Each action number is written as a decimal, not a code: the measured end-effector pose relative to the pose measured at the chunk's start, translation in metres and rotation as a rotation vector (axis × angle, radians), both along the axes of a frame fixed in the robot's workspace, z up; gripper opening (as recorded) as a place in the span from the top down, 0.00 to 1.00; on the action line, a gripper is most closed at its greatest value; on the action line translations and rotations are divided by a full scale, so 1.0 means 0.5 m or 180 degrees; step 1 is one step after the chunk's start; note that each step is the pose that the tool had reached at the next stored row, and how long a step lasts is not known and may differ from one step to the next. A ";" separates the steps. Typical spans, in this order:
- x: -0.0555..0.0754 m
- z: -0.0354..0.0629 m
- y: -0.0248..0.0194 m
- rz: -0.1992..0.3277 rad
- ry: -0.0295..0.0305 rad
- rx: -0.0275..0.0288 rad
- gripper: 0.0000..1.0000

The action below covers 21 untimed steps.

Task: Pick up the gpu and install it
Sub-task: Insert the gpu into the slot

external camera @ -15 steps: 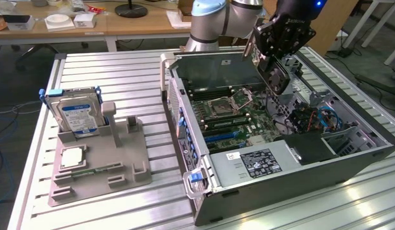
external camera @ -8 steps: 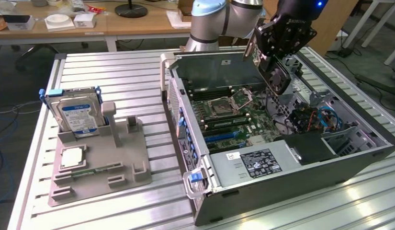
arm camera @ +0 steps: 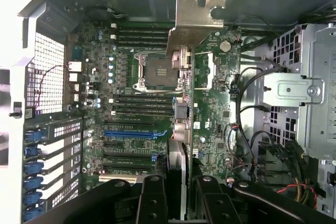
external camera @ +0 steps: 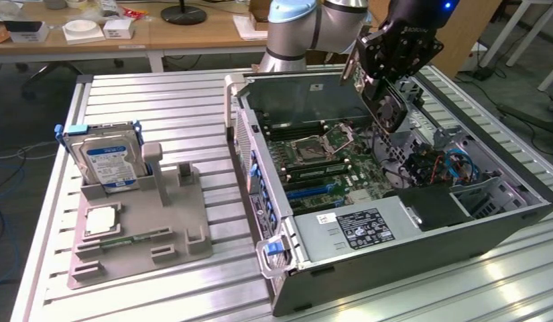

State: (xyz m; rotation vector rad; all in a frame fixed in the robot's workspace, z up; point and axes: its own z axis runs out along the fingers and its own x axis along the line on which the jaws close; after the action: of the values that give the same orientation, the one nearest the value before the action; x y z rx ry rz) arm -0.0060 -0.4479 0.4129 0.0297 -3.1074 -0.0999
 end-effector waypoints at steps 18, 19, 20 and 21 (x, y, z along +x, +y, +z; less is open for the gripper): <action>0.000 0.000 0.0000 0.0487 0.0000 0.0007 0.73; 0.000 0.000 0.0000 0.0506 0.0000 0.0007 0.73; 0.000 0.000 0.0000 0.0525 0.0000 0.0007 0.73; 0.000 0.000 0.0000 0.0540 0.0000 0.0008 0.73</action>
State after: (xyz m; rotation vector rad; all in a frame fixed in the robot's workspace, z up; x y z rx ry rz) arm -0.0060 -0.4479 0.4129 0.2925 -3.0885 -0.0989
